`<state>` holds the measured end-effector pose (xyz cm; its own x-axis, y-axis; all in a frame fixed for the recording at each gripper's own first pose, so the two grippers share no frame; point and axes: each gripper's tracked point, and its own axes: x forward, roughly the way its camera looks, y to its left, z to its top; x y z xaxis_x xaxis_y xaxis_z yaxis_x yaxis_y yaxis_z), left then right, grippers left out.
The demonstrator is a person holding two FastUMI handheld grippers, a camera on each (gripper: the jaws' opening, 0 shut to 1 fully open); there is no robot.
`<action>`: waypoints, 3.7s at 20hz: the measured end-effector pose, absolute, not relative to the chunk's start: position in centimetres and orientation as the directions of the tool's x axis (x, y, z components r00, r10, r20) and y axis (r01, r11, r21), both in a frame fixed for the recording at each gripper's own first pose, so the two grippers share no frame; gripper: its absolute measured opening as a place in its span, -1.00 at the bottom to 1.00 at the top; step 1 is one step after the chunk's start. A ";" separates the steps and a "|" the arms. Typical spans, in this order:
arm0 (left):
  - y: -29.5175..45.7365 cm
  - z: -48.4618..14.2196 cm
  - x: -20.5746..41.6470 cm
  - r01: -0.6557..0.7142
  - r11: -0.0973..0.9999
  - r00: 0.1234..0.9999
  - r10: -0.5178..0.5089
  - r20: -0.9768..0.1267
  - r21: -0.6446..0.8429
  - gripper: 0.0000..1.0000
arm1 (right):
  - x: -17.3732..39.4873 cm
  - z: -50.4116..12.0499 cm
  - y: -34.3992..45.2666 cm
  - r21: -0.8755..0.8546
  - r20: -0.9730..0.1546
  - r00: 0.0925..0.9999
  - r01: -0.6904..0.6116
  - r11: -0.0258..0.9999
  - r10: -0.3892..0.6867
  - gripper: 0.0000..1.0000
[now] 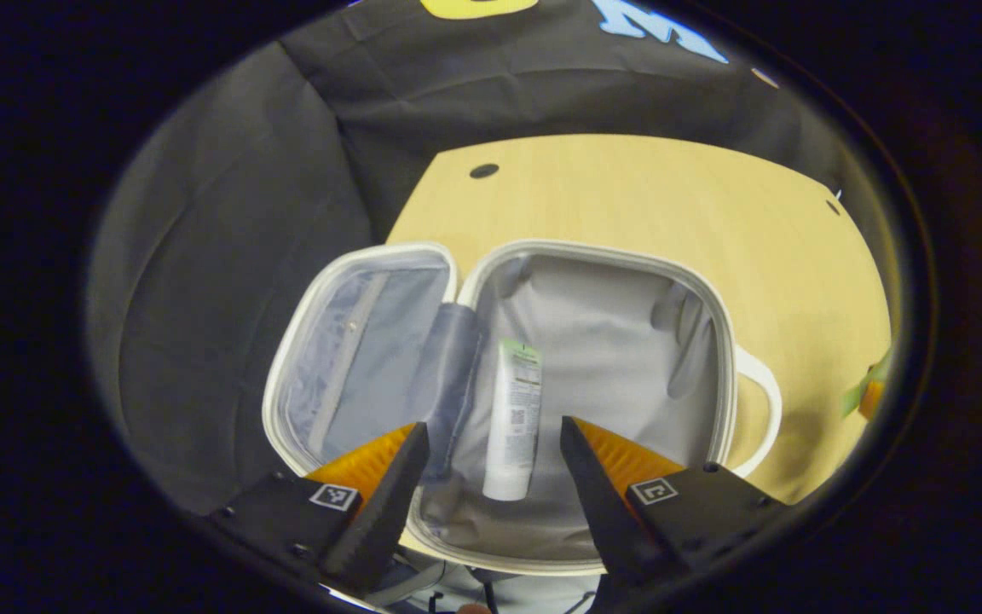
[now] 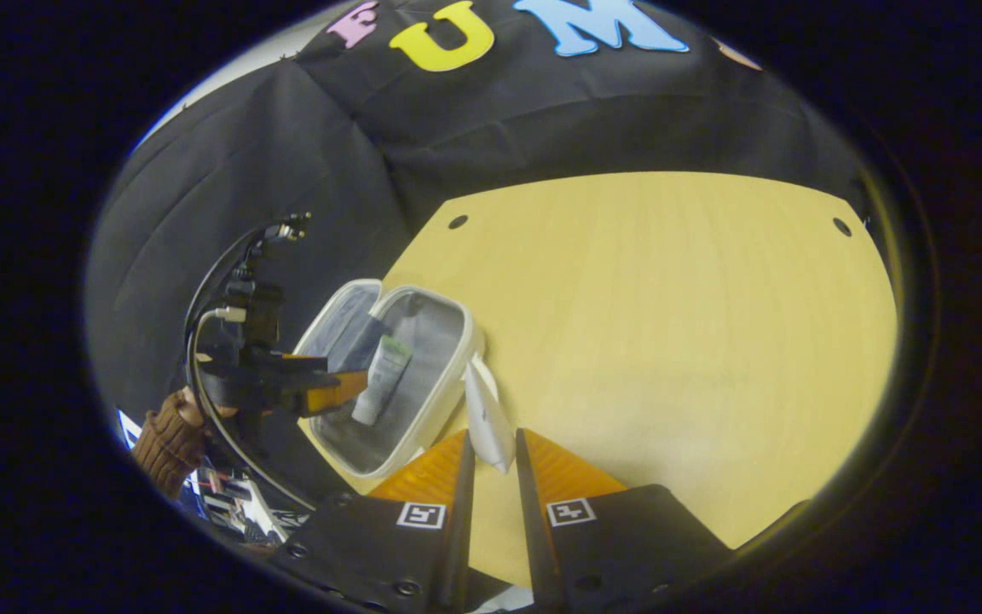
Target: First open the suitcase, pack the skin care products into it, and then close the suitcase.
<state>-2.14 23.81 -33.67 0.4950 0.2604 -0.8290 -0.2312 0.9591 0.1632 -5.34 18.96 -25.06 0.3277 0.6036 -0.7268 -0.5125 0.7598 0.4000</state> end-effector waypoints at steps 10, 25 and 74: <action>33.4 -26.9 -12.3 -0.516 0.852 0.613 0.440 -0.657 0.089 0.94 | -10.7 -22.4 31.6 0.545 -0.707 0.087 -0.564 0.620 0.701 -0.51; 45.3 -26.6 -26.8 -0.730 0.684 0.466 0.503 -0.728 0.005 0.99 | -7.4 -28.8 34.7 0.403 -0.846 0.104 -0.516 0.756 0.523 0.50; 47.5 -18.3 -2.3 -0.496 0.637 0.830 0.148 -0.538 -0.590 -0.68 | -7.7 -29.1 16.1 0.411 -0.882 0.203 -0.109 0.905 0.425 0.50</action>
